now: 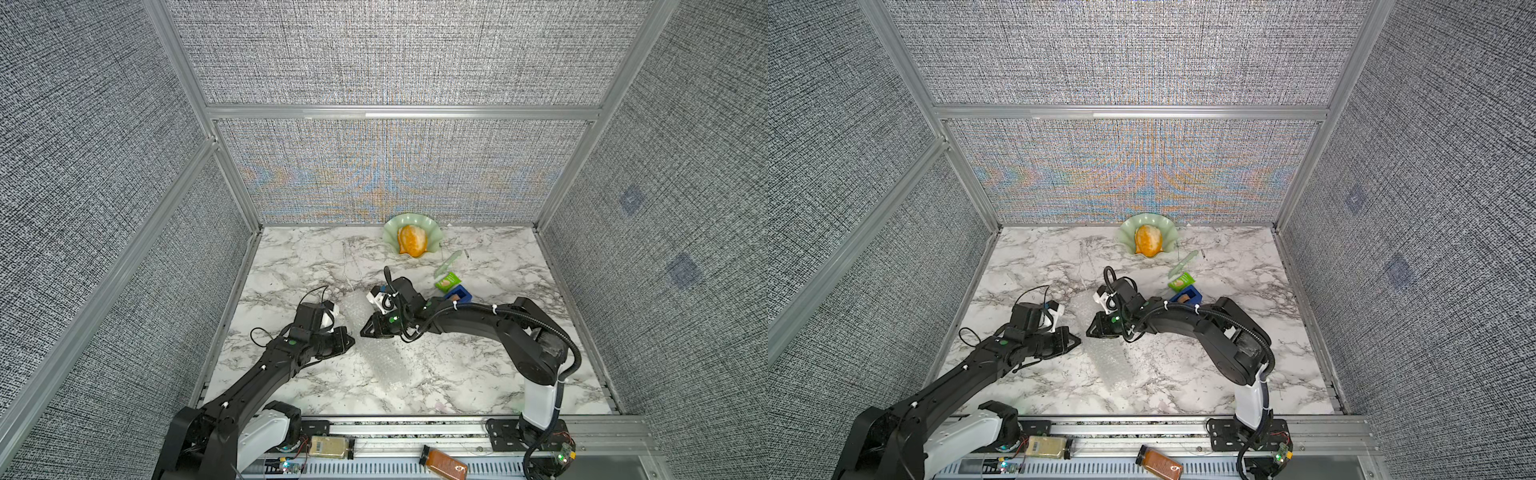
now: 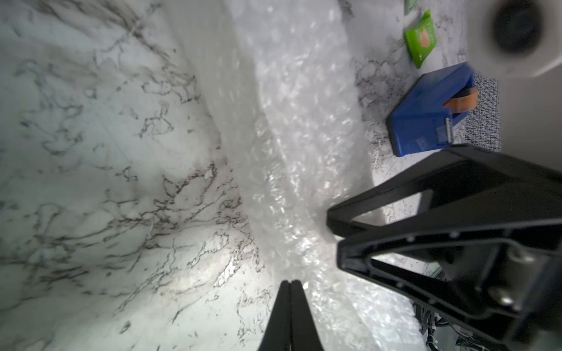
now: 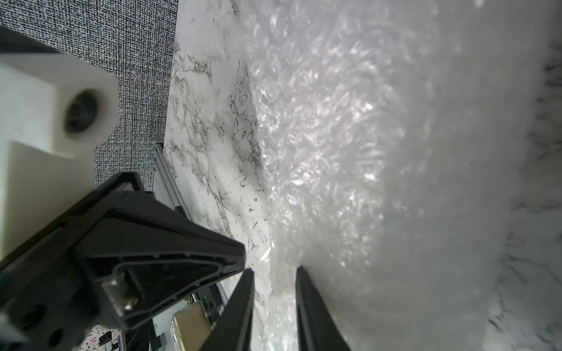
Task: Wrap wine bottles in bubble wrap
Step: Stick the tape on the bubble wrap.
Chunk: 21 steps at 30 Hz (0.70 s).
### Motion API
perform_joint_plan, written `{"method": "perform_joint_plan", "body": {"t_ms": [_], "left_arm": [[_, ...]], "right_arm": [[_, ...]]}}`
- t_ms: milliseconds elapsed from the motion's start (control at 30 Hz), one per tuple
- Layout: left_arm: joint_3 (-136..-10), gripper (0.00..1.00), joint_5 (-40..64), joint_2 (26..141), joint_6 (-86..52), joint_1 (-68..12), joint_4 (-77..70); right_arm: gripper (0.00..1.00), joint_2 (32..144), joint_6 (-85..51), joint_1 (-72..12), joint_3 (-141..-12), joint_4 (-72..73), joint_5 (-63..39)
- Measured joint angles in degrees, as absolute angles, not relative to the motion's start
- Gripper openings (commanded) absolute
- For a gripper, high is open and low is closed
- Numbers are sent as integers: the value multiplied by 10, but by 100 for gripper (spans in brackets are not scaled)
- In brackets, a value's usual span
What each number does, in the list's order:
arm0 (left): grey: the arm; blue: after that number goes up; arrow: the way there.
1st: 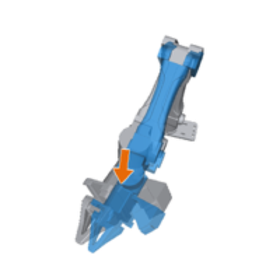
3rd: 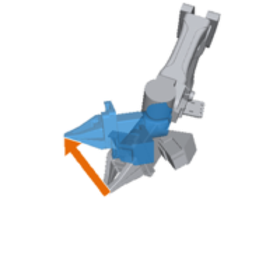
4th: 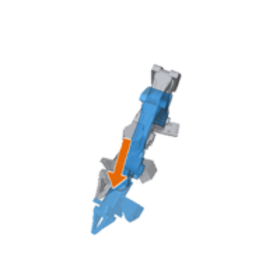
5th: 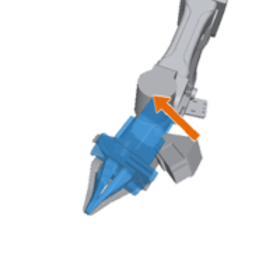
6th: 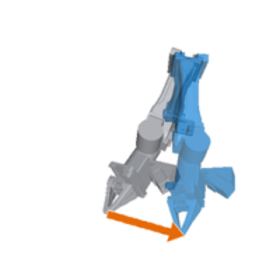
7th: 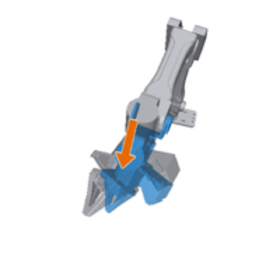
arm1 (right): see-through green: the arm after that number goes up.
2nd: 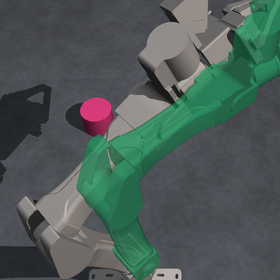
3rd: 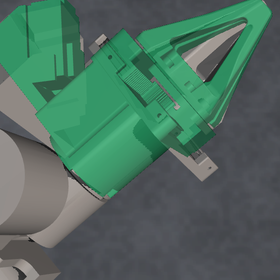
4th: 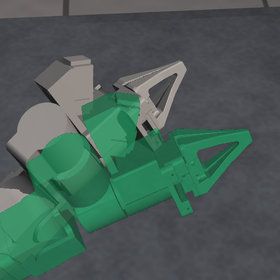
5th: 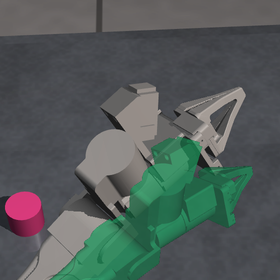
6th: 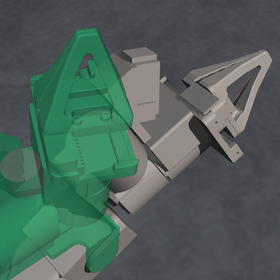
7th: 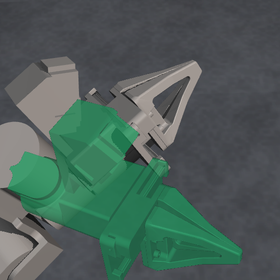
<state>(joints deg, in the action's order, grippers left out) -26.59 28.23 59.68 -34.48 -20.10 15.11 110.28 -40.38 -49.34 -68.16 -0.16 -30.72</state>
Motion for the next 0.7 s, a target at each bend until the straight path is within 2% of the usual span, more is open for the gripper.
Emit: {"method": "perform_joint_plan", "body": {"t_ms": [300, 700], "left_arm": [[-305, 0, 265, 532, -346, -201, 206], [-222, 0, 241, 430, -431, -200, 80]], "right_arm": [[25, 1101, -400, -493, -678, 3, -307], [8, 1092, -391, -493, -667, -2, -283]]}}
